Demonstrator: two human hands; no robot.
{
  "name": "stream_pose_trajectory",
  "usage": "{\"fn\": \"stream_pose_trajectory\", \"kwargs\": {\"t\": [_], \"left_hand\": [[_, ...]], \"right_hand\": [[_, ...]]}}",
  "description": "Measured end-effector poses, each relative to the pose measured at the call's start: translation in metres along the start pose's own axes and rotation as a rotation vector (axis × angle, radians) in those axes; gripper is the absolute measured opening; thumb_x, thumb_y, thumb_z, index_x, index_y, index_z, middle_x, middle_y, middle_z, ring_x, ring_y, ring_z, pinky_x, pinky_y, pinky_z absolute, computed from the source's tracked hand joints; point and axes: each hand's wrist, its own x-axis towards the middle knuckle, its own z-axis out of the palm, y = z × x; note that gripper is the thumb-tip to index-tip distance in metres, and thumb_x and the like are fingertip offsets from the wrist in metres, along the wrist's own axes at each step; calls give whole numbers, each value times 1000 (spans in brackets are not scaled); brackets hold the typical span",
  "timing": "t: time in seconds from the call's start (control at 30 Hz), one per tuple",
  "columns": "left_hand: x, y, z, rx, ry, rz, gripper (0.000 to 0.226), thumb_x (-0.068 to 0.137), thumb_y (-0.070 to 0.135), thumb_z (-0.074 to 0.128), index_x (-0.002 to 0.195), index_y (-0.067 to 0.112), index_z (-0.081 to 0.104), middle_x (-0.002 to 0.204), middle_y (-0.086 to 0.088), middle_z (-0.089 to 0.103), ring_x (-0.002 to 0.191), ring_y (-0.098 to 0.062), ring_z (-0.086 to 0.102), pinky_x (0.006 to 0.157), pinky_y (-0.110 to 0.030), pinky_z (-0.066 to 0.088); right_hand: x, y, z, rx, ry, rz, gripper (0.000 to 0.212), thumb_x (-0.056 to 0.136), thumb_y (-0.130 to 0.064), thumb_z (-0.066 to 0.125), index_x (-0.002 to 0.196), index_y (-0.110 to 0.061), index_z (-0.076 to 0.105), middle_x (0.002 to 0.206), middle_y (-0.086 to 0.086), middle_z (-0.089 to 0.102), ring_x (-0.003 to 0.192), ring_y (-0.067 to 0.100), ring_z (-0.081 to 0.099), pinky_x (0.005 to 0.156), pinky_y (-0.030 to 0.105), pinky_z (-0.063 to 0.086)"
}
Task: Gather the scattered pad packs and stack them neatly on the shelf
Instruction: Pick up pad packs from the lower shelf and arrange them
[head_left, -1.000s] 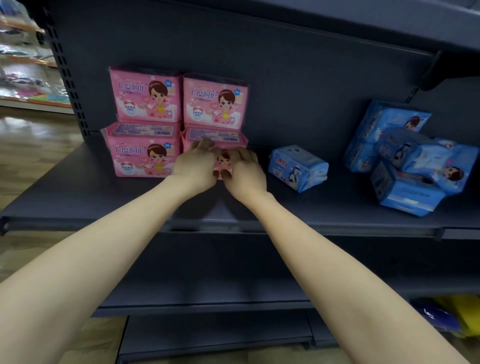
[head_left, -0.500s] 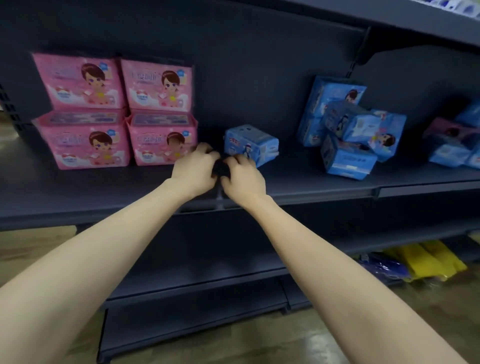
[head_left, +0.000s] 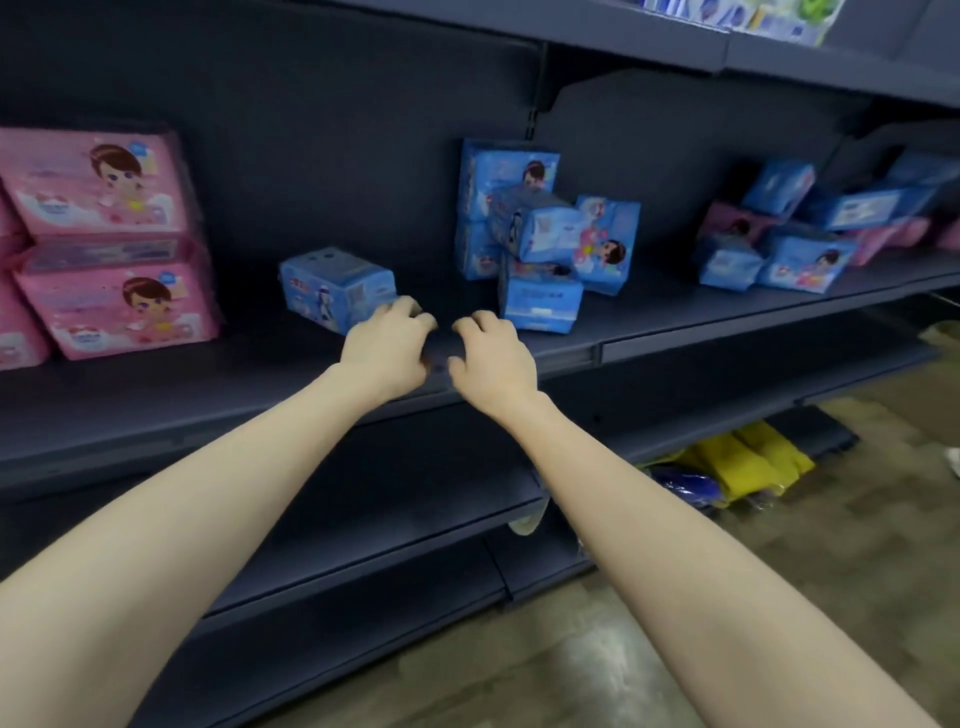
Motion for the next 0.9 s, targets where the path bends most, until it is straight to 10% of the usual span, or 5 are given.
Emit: {"fn": "stream_pose_trajectory", "kwargs": {"t": [0.9], "left_hand": [[127, 279, 83, 9, -118, 346, 50, 89, 21, 50, 138, 17, 37, 135, -9, 41, 121, -30, 41, 83, -39, 42]], "right_hand": [[-91, 316, -67, -159, -20, 504, 42, 93, -22, 47, 134, -12, 41, 134, 9, 43, 121, 30, 39, 89, 39, 41]]}}
